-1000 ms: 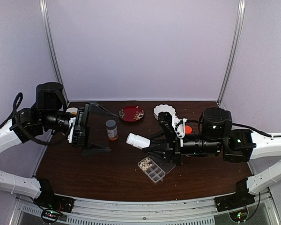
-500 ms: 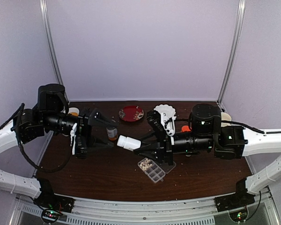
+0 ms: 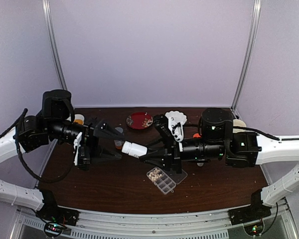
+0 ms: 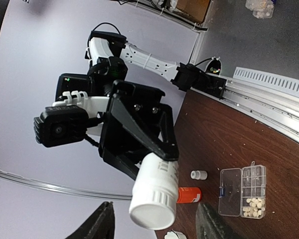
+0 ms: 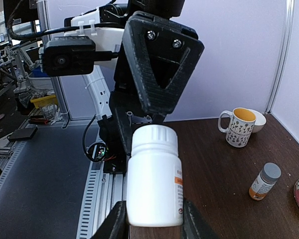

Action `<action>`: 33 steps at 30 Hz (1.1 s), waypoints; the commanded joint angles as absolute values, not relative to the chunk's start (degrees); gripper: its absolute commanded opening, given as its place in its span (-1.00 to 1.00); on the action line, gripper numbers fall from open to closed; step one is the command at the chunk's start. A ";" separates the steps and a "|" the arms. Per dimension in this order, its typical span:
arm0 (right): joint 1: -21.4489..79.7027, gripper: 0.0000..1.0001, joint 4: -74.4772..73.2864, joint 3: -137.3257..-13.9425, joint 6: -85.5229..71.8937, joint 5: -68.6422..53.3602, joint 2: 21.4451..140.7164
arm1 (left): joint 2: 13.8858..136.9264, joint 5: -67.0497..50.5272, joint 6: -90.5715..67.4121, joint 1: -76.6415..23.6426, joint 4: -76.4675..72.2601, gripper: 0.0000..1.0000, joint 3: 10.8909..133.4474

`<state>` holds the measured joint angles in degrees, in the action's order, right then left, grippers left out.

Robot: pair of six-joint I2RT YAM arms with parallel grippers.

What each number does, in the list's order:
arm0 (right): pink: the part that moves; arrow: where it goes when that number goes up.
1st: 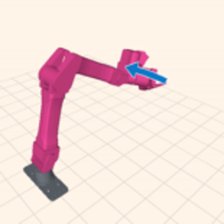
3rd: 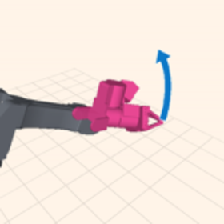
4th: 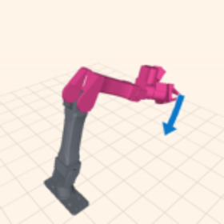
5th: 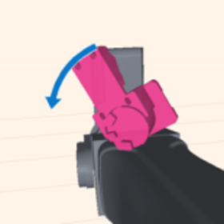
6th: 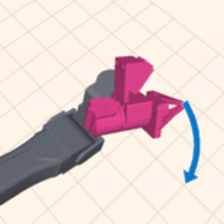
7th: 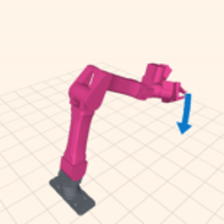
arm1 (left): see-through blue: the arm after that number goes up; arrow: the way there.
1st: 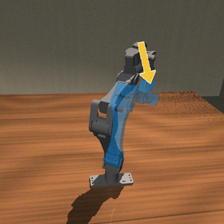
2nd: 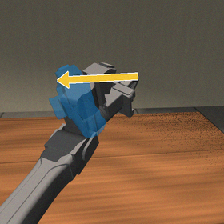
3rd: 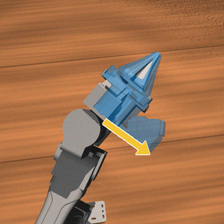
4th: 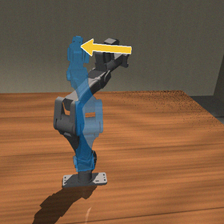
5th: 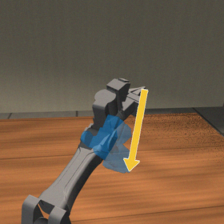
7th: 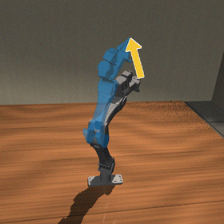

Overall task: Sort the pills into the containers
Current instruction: Unscrew the lid of the pill bottle from the pill bottle.

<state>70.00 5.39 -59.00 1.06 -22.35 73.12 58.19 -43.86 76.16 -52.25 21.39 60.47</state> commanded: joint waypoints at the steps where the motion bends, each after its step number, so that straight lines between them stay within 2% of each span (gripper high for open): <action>1: 69.74 -1.00 6.27 -61.57 0.61 -23.16 74.03 | 58.32 -46.04 75.25 -52.57 20.13 0.11 60.40; 8: 69.77 -1.00 6.06 -62.66 0.35 -24.03 75.43 | 58.53 -46.15 75.14 -52.62 20.08 0.07 60.29; 20: 69.73 -1.00 5.59 -62.93 0.57 -24.47 75.72 | 58.71 -45.79 75.01 -52.58 20.71 -0.28 60.37; 25: 69.75 -1.00 5.05 -63.09 0.92 -24.04 75.76 | 58.95 -46.66 73.54 -52.63 20.89 -0.51 60.64; 33: 69.77 -1.00 2.61 -63.82 3.38 -21.74 75.24 | 59.57 -49.51 64.31 -52.62 20.89 -0.65 61.61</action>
<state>69.97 3.49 -61.58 1.56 -23.57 75.29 58.87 -46.59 71.48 -52.23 21.58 60.47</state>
